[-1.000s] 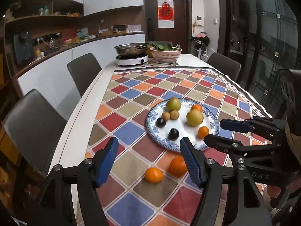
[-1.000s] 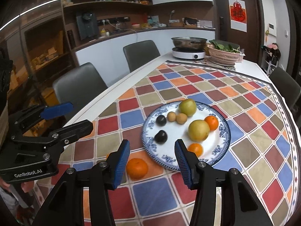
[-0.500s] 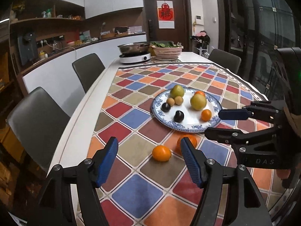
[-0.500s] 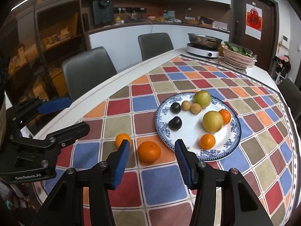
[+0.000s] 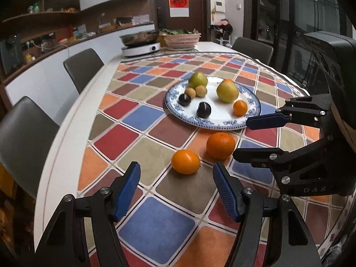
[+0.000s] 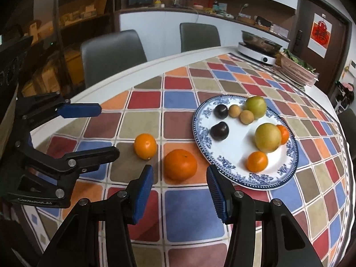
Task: Organize fruits
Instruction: 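Grasp a large orange with the right tool while the left tool grasps a small orange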
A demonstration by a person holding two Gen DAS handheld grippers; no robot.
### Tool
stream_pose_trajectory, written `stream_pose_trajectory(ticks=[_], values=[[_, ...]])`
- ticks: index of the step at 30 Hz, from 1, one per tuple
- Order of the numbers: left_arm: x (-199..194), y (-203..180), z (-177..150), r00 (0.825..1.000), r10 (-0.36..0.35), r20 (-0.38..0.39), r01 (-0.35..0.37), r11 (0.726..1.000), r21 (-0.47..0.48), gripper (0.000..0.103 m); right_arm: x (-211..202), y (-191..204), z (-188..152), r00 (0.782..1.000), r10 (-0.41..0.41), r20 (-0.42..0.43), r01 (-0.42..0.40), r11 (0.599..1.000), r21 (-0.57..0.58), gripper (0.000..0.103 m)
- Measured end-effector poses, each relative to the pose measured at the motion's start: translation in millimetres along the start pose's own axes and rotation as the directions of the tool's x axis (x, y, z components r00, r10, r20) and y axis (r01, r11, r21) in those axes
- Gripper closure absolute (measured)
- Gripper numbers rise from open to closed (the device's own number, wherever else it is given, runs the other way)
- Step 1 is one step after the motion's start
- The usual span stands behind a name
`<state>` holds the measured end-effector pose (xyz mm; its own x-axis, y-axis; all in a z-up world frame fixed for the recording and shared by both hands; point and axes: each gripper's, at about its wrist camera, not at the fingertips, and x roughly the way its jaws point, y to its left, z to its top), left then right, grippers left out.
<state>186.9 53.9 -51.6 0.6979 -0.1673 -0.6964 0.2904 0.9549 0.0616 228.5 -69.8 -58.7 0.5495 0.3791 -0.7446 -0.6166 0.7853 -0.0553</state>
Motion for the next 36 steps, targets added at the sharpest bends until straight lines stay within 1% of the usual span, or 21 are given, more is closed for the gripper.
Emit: stream_pose_trajectory(ticks=[2,6,10,12,16,26,30,33,36], values=[[7.8,1.1,0.1,1.000,-0.014,-0.020,0.014,1.000,0.013,0.042,6.3,0.8,-0.3,1.000,0.010,-0.013,-0.010,1.000,-0.007,0.053],[20.2,1.1,1.0,0.999,-0.030,-0.045,0.033,0.998,0.053,0.044,20.5,0.4,-0.9,0.999,0.022,-0.042,-0.023,1.000,-0.012,0.053],[27.8,2.1,3.2,0.997,-0.054,-0.050,0.057,0.996,0.069,0.050,33.5,-3.7,-3.0,0.997,0.033,-0.073,-0.032,0.999,0.004,0.053],[31.4,2.6,3.5,0.997,-0.063,-0.053,0.067,0.995,0.072,0.050,37.6,-5.3,-2.8,0.996,0.030,-0.082,-0.029,1.000,0.009,0.053],[39.1,4.0,3.7,0.994,-0.085,-0.072,0.090,0.994,0.066,0.055,41.6,-6.9,-1.5,0.996,0.033,-0.081,-0.032,0.999,0.017,0.053],[53.5,9.2,8.3,0.988,-0.126,-0.093,0.128,0.992,0.019,0.057,52.1,-10.4,1.6,0.995,0.052,-0.081,-0.049,0.998,0.038,0.053],[54.0,9.4,8.6,0.988,-0.125,-0.095,0.127,0.992,0.013,0.059,57.5,-14.4,1.8,0.994,0.071,-0.086,-0.065,0.996,0.065,0.054],[55.5,9.8,8.7,0.985,-0.140,-0.104,0.141,0.990,0.000,0.065,59.4,-14.4,1.6,0.993,0.084,-0.087,-0.078,0.994,0.071,0.060],[55.0,9.4,8.3,0.986,-0.134,-0.103,0.134,0.991,-0.005,0.065,59.1,-15.2,1.3,0.993,0.081,-0.086,-0.075,0.994,0.074,0.061]])
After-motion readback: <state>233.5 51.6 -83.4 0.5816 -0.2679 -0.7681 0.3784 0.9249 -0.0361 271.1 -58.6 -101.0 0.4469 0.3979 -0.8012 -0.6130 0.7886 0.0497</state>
